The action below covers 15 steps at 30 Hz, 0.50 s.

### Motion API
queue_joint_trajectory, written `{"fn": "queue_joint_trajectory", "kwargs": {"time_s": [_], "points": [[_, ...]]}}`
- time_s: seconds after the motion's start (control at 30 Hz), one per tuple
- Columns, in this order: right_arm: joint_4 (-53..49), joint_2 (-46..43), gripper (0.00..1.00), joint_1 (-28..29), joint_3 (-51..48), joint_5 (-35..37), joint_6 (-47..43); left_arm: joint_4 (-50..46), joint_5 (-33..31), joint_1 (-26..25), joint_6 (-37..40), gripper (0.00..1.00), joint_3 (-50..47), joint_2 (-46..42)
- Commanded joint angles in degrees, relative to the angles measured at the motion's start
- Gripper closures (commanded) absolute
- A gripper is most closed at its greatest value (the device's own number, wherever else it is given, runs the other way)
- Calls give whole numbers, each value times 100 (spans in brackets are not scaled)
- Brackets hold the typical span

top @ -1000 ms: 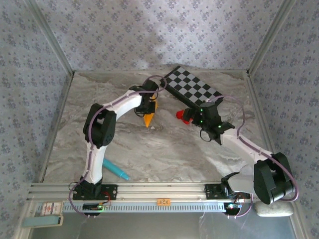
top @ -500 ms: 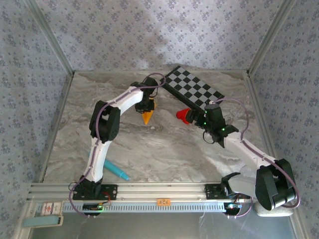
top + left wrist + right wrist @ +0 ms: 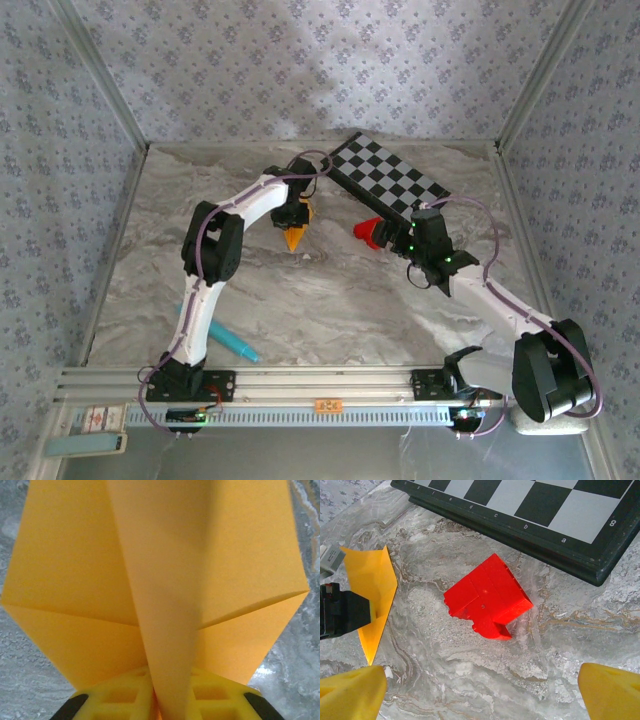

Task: Fold a paper plane with a square sheet of paper (pick it up from the middle)
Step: Move the paper plane to the top-center of the table.

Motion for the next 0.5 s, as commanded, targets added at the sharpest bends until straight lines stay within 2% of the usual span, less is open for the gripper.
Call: {"fn": "queue_joint_trajectory", "kwargs": {"time_s": [0.0,0.47], "points": [[39,4,0,-36,-7,-73,-69,-144,-70,-12,10,78,133,207],[58,101,0,-43,-4,-148,-26,187,-152,-13,-75,66,-33,192]]}}
